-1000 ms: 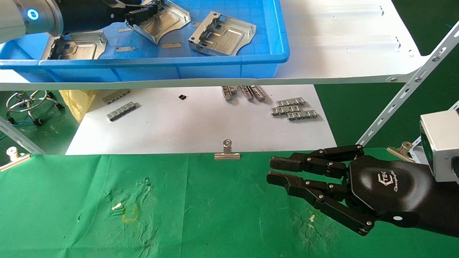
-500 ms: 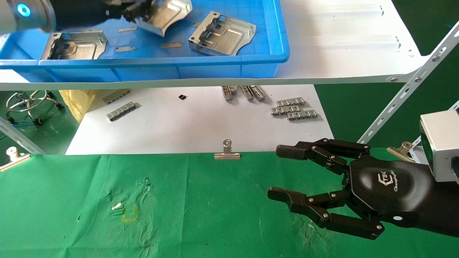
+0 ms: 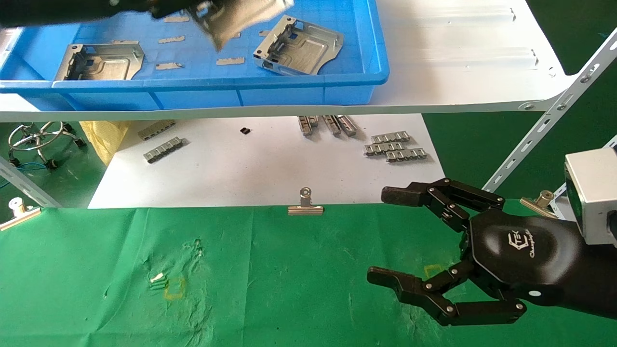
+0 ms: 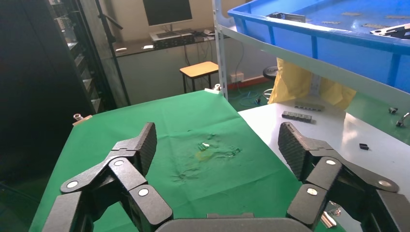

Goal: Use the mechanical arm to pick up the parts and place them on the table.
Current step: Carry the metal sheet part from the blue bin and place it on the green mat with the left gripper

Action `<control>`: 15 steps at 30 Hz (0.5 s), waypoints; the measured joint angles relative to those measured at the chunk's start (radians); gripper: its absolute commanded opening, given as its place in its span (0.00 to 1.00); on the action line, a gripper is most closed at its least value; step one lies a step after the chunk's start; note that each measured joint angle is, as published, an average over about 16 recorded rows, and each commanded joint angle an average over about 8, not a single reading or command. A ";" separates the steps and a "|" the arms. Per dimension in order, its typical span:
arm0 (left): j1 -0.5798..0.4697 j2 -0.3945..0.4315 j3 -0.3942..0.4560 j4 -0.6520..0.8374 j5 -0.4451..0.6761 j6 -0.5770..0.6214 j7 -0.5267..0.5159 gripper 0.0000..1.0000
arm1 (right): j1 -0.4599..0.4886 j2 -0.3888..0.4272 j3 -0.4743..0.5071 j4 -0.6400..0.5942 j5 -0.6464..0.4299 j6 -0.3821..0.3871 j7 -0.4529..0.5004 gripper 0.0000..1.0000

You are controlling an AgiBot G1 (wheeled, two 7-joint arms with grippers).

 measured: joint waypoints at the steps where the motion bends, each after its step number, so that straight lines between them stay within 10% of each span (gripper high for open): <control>1: 0.007 -0.011 -0.002 -0.009 -0.007 0.033 0.013 0.00 | 0.000 0.000 0.000 0.000 0.000 0.000 0.000 1.00; 15: 0.278 -0.273 0.084 -0.427 -0.248 0.203 0.165 0.00 | 0.000 0.000 0.000 0.000 0.000 0.000 0.000 1.00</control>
